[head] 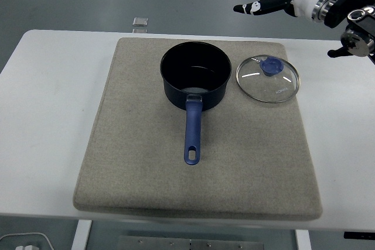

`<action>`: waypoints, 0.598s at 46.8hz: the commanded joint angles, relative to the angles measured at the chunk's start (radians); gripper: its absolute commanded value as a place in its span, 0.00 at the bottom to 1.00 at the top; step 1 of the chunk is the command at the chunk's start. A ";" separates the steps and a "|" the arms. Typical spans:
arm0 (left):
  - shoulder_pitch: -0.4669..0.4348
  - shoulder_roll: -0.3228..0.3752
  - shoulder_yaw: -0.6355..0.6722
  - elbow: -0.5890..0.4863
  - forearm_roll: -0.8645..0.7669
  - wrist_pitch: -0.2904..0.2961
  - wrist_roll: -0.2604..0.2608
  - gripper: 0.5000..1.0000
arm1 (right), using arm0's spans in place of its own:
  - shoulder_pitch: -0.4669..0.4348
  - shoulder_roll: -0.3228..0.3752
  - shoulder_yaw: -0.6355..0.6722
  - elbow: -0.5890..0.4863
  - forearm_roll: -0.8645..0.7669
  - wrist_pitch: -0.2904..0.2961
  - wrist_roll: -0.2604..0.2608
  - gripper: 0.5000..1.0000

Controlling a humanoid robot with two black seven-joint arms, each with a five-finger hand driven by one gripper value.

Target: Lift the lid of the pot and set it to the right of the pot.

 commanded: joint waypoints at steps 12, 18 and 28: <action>0.000 0.000 0.000 0.000 0.000 0.000 0.000 1.00 | -0.071 0.037 0.070 -0.073 0.276 0.009 -0.071 0.72; 0.000 0.000 0.000 0.000 0.000 0.000 0.000 1.00 | -0.093 0.056 0.070 -0.093 0.397 0.011 -0.112 0.72; 0.000 0.000 0.000 0.000 0.000 0.000 0.000 1.00 | -0.137 0.082 0.072 -0.093 0.505 0.012 -0.144 0.72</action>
